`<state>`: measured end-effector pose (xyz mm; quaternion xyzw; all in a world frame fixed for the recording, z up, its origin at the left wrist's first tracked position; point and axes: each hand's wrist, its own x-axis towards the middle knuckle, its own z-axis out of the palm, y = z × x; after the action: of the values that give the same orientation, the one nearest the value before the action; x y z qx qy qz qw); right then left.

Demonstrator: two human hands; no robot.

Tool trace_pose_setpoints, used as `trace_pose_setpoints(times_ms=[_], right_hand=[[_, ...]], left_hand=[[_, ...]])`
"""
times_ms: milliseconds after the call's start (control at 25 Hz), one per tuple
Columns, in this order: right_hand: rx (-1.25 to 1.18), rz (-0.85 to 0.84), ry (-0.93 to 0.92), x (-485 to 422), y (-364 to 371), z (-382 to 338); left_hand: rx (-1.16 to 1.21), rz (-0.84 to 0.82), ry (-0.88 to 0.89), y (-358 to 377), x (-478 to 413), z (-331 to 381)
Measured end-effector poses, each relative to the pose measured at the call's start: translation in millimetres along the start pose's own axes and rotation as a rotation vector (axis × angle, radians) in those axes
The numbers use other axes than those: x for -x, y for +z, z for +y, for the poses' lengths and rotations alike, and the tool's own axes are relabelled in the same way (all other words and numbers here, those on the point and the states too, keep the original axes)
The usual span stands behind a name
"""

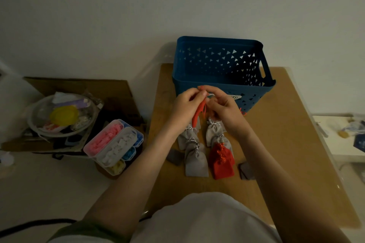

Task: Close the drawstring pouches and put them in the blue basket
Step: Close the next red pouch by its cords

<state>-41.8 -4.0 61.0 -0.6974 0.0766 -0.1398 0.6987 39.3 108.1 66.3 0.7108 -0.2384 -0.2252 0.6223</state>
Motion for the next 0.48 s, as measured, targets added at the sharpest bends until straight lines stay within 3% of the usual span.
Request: trace_pose_setpoints(times_ms=[200,360,480], right_hand=[[0.159,0.084,-0.013,-0.6,2.4,-3.7],[0.142,0.217,0.027,-2.9,1.0,-3.9],[0.231,0.072,0.182,-2.1,4.2,-5.8]], left_hand=[[-0.245,-0.065,-0.001,-17.2,-8.7,2.9],[-0.450,0.025,-0.027,-17.3,-9.8,-2.7],[-0.438,0.143,-0.031,-15.2,-9.8,-2.9]])
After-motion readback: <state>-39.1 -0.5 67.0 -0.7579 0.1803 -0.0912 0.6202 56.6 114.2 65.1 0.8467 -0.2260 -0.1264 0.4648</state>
